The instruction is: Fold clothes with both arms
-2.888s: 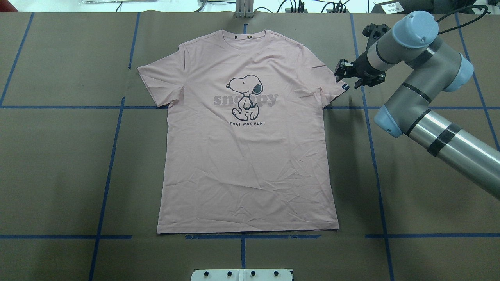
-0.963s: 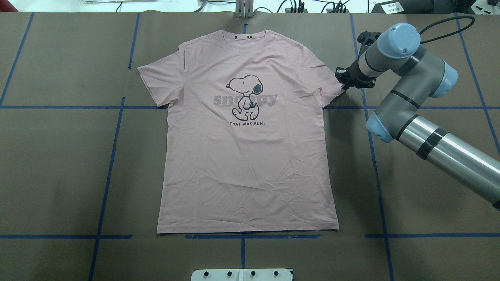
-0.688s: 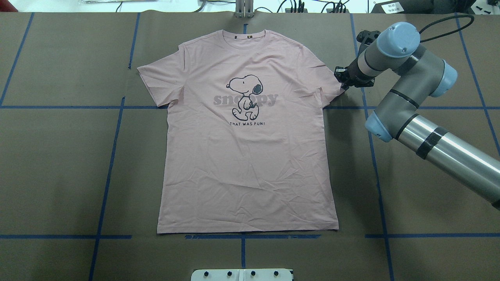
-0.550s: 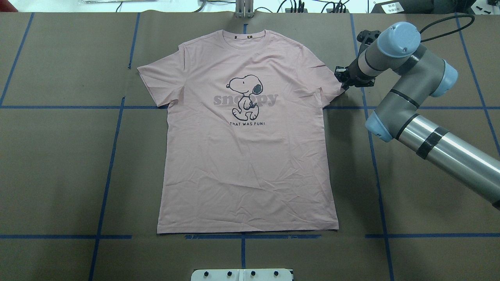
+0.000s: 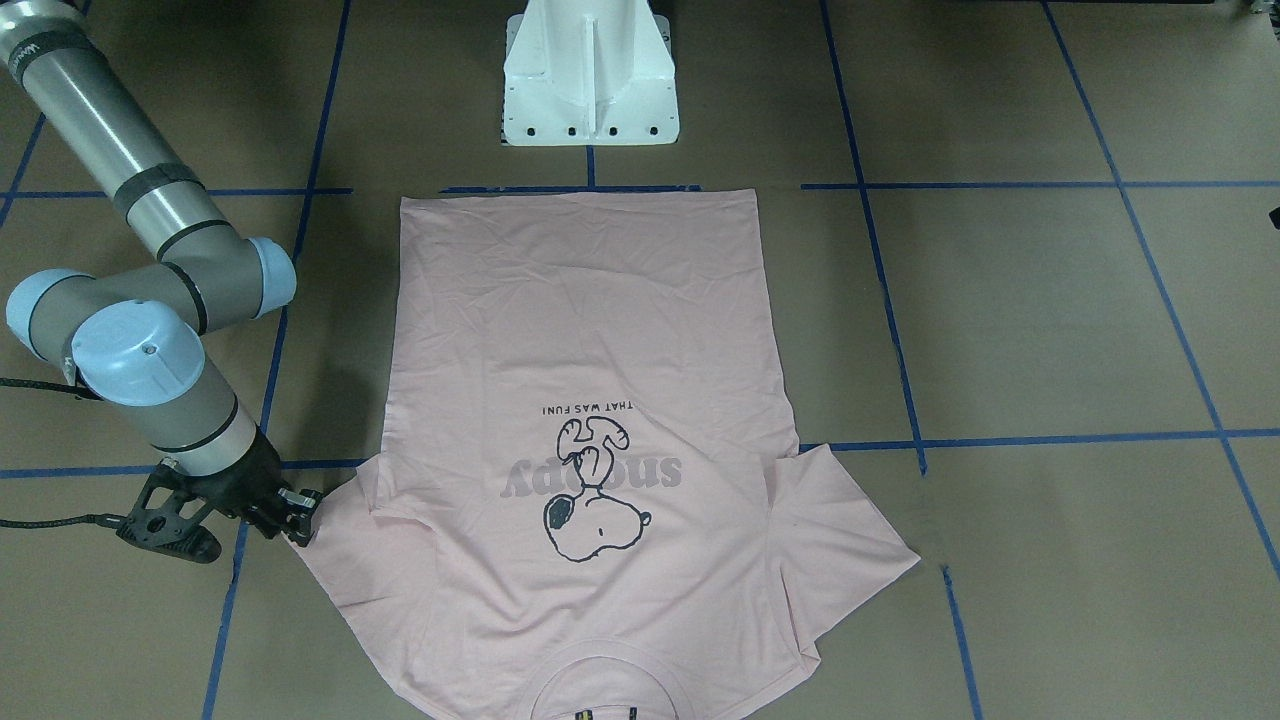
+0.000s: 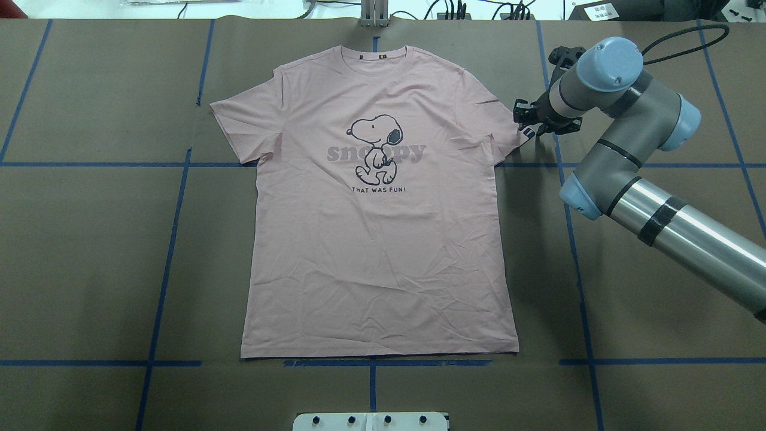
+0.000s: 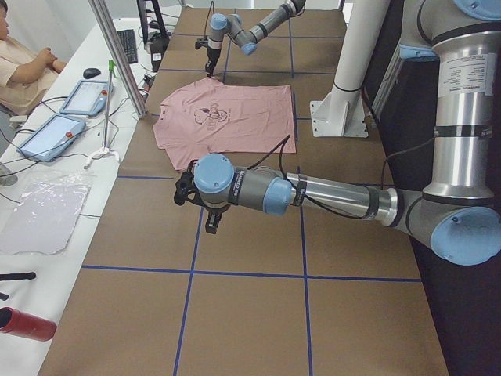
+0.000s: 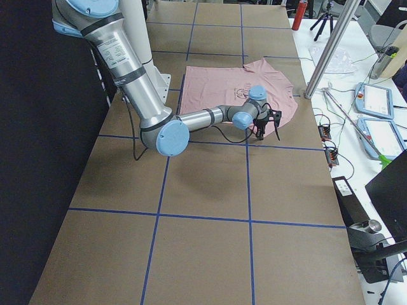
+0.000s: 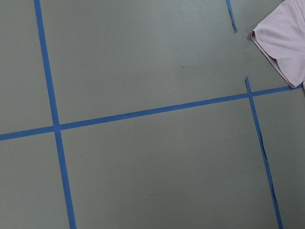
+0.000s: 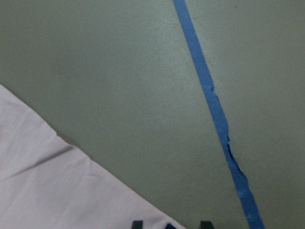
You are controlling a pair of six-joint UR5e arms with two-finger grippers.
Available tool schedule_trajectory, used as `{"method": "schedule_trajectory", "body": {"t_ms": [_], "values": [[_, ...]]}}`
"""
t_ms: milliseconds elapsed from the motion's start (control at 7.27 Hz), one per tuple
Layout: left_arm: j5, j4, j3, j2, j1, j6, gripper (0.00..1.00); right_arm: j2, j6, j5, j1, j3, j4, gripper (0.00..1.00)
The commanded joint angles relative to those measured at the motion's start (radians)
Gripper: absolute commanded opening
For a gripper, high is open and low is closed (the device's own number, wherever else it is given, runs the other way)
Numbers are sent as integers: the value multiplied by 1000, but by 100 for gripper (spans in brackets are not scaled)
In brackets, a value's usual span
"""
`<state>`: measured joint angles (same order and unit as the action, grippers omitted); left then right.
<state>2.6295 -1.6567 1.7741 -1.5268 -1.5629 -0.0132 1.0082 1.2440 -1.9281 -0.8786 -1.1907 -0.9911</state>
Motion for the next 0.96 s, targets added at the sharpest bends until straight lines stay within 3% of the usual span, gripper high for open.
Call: {"method": "schedule_trajectory", "body": {"t_ms": [0, 138, 275, 550, 825], "values": [[1, 0, 2, 1, 0, -1, 100, 1, 0, 3, 3, 0, -1, 63], [1, 0, 2, 1, 0, -2, 100, 4, 0, 3, 4, 2, 0, 61], [1, 0, 7, 4, 0, -2, 100, 4, 6, 3, 6, 0, -1, 52], [1, 0, 13, 11, 0, -2, 100, 3, 12, 3, 9, 0, -3, 0], [35, 0, 13, 13, 0, -2, 100, 4, 12, 3, 10, 2, -4, 0]]}}
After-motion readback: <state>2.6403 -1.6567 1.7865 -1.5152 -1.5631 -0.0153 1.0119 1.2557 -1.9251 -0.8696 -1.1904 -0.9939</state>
